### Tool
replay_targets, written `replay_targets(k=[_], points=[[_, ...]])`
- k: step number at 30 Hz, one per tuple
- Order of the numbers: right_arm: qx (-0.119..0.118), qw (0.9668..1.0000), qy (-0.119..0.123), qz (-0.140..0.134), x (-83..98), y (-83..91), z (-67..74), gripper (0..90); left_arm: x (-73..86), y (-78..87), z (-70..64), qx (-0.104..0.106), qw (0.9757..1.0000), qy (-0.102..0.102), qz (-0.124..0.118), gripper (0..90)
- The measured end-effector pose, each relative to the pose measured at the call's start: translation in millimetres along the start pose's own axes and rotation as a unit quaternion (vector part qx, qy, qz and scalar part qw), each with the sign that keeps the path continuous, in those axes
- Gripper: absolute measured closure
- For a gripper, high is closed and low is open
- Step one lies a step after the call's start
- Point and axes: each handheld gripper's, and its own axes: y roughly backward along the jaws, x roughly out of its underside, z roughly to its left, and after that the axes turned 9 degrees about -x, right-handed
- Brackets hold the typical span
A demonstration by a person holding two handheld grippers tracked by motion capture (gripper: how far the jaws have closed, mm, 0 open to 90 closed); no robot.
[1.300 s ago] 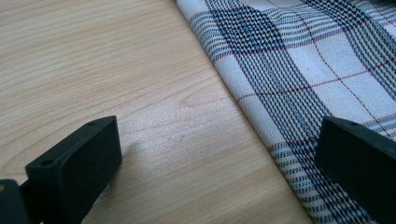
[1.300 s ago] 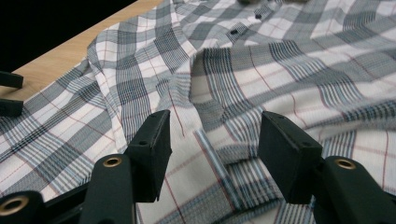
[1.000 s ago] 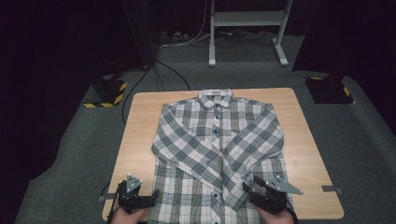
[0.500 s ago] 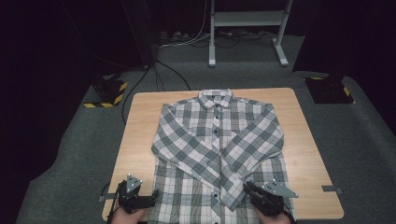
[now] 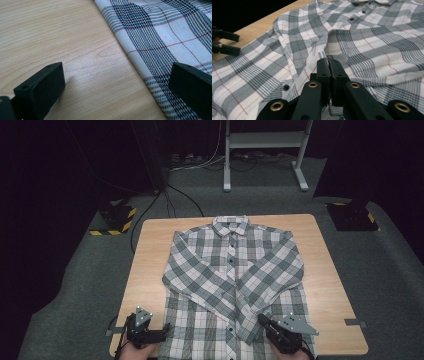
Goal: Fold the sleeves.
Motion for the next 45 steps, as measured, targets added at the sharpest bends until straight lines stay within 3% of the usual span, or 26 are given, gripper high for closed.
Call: replay_targets(k=[17, 29, 45], points=[[-0.039, 0.9986, 0.037, -0.001, -23.3, -21.4, 33.4, 87.4, 0.1, 0.1, 0.1, 0.001, 1.0000, -0.001, 0.000, 0.7], [-0.078, 0.9942, 0.070, 0.021, -32.2, -59.1, 65.5, 87.5, 0.2, 0.1, 0.3, 0.003, 1.0000, -0.002, -0.001, 0.7], [-0.096, 0.9911, 0.080, 0.045, -34.0, -94.9, 77.7, 87.5, 0.3, 0.1, 0.3, 0.004, 1.0000, -0.003, -0.002, 0.7]])
